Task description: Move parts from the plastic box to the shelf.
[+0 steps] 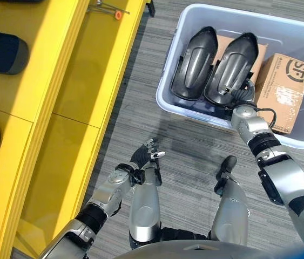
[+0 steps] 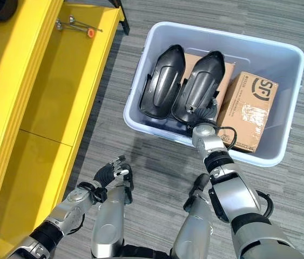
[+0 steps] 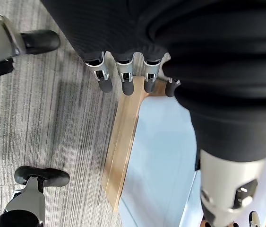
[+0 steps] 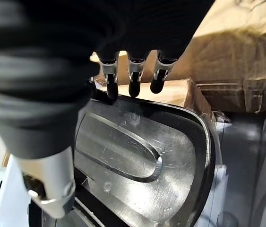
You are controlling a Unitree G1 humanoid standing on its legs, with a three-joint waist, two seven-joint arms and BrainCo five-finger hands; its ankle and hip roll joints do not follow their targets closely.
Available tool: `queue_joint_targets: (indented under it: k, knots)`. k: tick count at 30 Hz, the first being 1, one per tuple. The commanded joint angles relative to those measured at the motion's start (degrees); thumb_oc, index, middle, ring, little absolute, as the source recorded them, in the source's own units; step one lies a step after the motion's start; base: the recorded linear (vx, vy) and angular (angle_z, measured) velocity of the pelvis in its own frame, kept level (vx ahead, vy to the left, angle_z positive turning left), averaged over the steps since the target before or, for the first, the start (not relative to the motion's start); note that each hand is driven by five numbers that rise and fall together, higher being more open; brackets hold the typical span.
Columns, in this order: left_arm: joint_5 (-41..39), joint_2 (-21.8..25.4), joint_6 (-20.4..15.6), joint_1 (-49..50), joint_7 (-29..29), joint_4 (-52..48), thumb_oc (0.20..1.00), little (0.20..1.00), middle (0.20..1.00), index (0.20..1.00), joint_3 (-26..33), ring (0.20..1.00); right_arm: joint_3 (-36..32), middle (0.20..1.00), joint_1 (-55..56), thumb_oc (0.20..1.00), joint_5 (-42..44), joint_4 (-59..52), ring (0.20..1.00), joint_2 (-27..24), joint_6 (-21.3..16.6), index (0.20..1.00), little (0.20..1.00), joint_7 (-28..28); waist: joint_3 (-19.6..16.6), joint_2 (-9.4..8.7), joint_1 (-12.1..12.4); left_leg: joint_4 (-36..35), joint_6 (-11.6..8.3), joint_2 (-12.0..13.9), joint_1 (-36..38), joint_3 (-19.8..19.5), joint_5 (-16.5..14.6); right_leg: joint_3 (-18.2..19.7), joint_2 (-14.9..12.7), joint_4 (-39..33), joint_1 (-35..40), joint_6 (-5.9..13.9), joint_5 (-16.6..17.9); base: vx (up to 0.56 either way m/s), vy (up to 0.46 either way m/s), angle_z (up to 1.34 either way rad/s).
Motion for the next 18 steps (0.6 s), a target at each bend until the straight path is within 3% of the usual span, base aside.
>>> queue_joint_targets:
  k: [1,10,15,18]
  knots:
    - [-2.36,1.31,-1.25,0.73,0.55,-4.87,1.000,1.000,1.000,1.000,-4.35,1.000,-1.07,1.000,-2.68,1.000,4.62,0.48,1.000,-1.03,-1.13,1.000,1.000,-3.16,-1.23,1.03,1.53,1.21,1.05,0.38,-2.43,1.73,-0.66,-3.85,-4.66,9.26,-1.59,4.06,-5.46,0.01,0.014,0.04]
    - [-2.77,1.18,-1.46,0.53,1.35,-5.22,1.000,1.000,1.000,1.000,-5.73,1.000,-1.48,1.000,-4.26,1.000,7.72,4.26,1.000,-0.66,-0.67,1.000,1.000,-7.24,-1.23,1.68,1.76,2.26,0.96,0.88,-4.52,1.94,-0.92,-3.63,-5.00,10.23,-3.64,3.96,-5.54,0.00,0.003,0.01]
    - [-2.78,1.31,-1.27,0.70,1.84,-5.86,1.000,1.000,1.000,1.000,-6.47,1.000,-1.79,1.000,-3.96,1.000,1.76,2.95,1.000,-1.04,-6.17,1.000,1.000,-8.93,-1.23,1.72,1.51,2.99,1.01,0.89,-5.52,1.87,-1.22,-3.30,-4.87,10.73,-4.57,3.90,-5.54,0.00,0.000,0.00]
    - [-2.91,1.28,-1.39,0.80,2.00,-6.10,1.000,1.000,1.000,1.000,-6.57,1.000,-1.57,1.000,-3.42,1.000,-3.42,0.47,1.000,-0.88,-6.20,1.000,1.000,-7.24,-1.23,1.65,1.18,2.94,1.04,0.90,-5.59,1.98,-1.31,-3.02,-4.79,10.44,-4.79,4.00,-5.43,0.00,0.000,0.00]
